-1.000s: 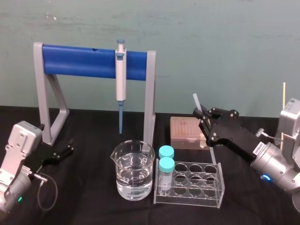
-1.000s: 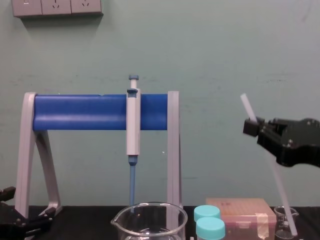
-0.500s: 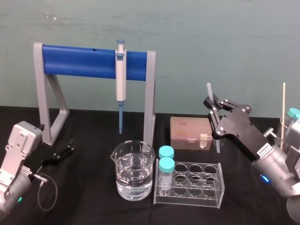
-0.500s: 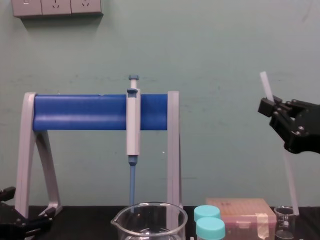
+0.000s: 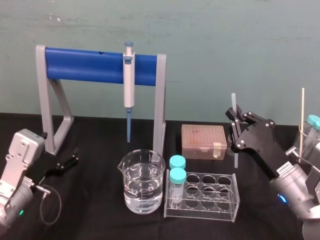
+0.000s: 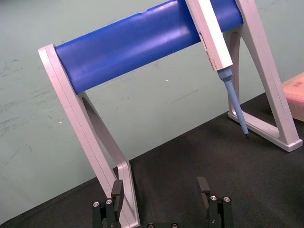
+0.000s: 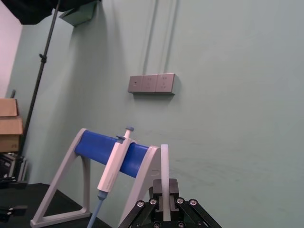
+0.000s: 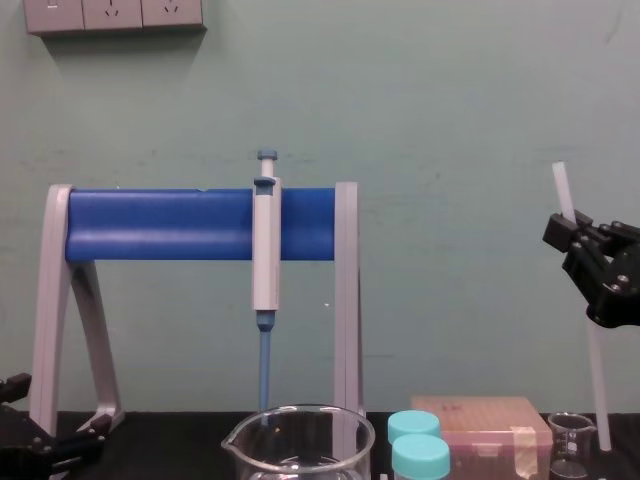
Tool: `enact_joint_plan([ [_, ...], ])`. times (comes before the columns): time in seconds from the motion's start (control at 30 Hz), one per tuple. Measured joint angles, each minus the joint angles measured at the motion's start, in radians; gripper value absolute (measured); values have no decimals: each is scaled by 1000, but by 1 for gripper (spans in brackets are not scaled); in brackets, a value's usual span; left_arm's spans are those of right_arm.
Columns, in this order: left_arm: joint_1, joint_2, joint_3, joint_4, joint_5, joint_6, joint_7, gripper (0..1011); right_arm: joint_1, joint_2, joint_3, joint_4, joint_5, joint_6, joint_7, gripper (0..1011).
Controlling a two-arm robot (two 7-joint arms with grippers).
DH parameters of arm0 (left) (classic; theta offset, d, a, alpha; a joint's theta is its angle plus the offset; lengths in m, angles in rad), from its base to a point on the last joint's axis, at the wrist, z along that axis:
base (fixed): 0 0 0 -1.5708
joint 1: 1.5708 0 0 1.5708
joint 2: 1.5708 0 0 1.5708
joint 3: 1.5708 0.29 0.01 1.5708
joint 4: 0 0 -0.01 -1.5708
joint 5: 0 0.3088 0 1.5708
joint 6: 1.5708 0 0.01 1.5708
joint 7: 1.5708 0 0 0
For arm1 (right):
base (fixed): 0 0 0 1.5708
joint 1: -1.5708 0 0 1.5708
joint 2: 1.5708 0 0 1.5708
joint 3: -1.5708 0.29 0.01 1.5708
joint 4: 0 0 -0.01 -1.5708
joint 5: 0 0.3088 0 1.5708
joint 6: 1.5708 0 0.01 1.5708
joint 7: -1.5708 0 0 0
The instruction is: Pick up the stirring rod with one hand, then place it down.
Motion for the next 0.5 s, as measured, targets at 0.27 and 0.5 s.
enact_joint_plan([
  [0.27, 0, 0, 0, 0, 0, 0, 0, 1000, -20, -25, 22, -6, -30, -9, -23, 71],
  [0.5, 0, 0, 0, 0, 0, 0, 0, 1000, -24, -29, 27, -11, -36, -1, -29, 71],
])
